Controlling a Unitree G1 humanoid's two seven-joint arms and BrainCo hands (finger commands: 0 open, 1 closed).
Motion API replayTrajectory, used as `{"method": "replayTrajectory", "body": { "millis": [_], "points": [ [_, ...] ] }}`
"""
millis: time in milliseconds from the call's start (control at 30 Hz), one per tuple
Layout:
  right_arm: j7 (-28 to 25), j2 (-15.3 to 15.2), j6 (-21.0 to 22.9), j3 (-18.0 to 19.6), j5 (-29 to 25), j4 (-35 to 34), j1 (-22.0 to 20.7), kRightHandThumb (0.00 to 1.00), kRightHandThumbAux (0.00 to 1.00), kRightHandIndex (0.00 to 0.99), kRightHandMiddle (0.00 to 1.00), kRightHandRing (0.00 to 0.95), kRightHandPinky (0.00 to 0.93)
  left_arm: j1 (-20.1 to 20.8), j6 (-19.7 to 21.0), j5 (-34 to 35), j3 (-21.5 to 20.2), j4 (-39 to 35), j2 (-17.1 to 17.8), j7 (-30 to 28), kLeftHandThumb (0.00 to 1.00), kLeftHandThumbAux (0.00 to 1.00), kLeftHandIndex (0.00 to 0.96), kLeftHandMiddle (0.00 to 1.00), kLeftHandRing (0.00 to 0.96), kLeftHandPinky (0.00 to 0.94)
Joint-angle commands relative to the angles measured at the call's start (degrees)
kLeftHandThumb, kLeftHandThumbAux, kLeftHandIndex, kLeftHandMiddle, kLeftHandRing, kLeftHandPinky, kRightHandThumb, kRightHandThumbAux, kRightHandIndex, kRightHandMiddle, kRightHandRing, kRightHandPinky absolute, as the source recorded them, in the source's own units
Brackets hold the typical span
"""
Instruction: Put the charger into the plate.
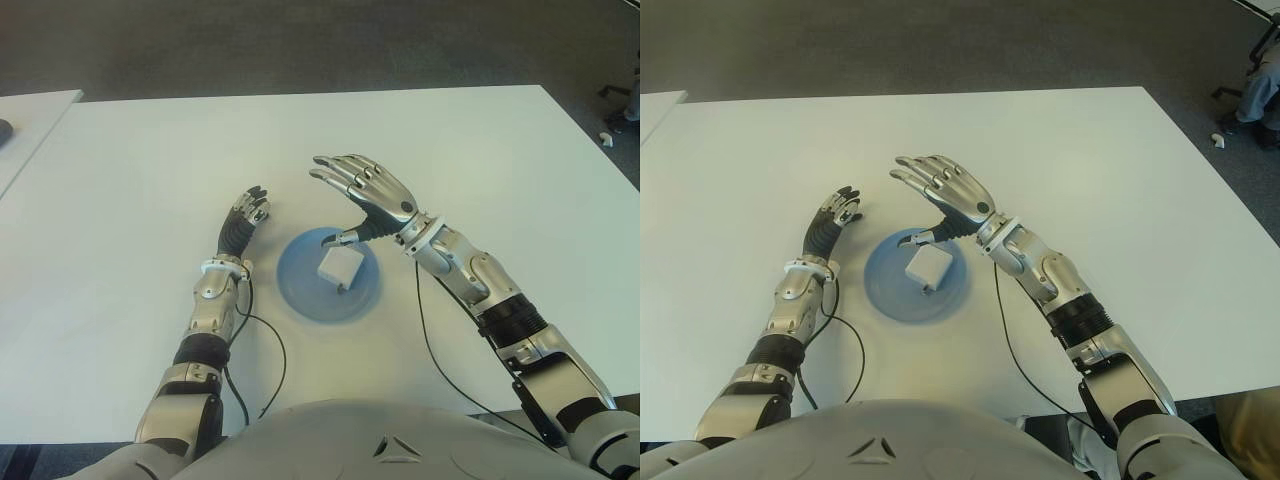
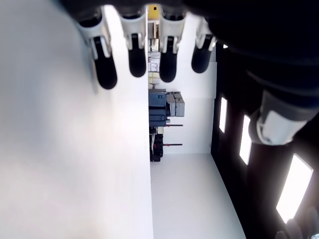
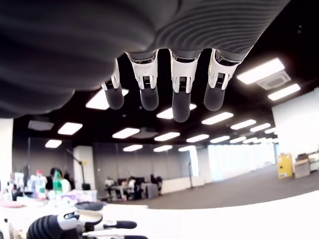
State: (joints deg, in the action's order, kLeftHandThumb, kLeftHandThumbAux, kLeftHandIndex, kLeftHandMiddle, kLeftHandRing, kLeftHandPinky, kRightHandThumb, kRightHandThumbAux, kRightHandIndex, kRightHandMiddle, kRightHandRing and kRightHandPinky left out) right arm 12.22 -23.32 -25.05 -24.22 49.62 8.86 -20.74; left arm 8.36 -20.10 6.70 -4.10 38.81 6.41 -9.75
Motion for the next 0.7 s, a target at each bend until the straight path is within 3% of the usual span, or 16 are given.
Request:
{"method": "replayTrajectory", "body": {
  "millis": [33, 167, 333, 467, 700],
  "points": [
    [1.1, 1.9, 2.6, 2.2, -2.3, 1.2, 0.9, 0.331, 0.146, 0.0, 0.0, 0.0, 0.0, -4.9, 6.0, -1.1, 0.6, 6.2, -0.9, -0.2, 0.0, 0.513, 0.136, 0.164, 0.136, 0.142],
    [6.9, 3.9, 3.5, 4.6, -3.7, 6.8, 0.7, 0.284, 0.192, 0.0, 0.0, 0.0, 0.0, -4.9, 6.0, -1.0, 0.6, 6.0, -1.0, -0.2, 0.0, 0.517, 0.133, 0.161, 0.135, 0.144],
    [12.6, 8.7, 0.9, 8.1, -10.9, 14.0, 0.1, 0.206, 0.292, 0.0, 0.0, 0.0, 0.0, -4.9, 6.2, -0.9, 0.6, 5.9, -1.0, -0.5, 0.0, 0.519, 0.152, 0.164, 0.138, 0.156],
    [12.7, 12.5, -4.2, 10.6, -19.6, 19.0, 0.6, 0.185, 0.364, 0.0, 0.0, 0.0, 0.005, -4.9, 6.8, -0.9, 0.7, 5.4, -1.0, -0.5, 0.0, 0.518, 0.165, 0.173, 0.145, 0.162],
    [10.0, 16.9, -12.0, 13.2, -29.6, 29.4, 2.9, 0.142, 0.482, 0.0, 0.0, 0.0, 0.021, -4.9, 7.8, -0.9, 0.8, 4.8, -1.0, -0.5, 0.0, 0.511, 0.147, 0.174, 0.147, 0.159]
  ]
}}
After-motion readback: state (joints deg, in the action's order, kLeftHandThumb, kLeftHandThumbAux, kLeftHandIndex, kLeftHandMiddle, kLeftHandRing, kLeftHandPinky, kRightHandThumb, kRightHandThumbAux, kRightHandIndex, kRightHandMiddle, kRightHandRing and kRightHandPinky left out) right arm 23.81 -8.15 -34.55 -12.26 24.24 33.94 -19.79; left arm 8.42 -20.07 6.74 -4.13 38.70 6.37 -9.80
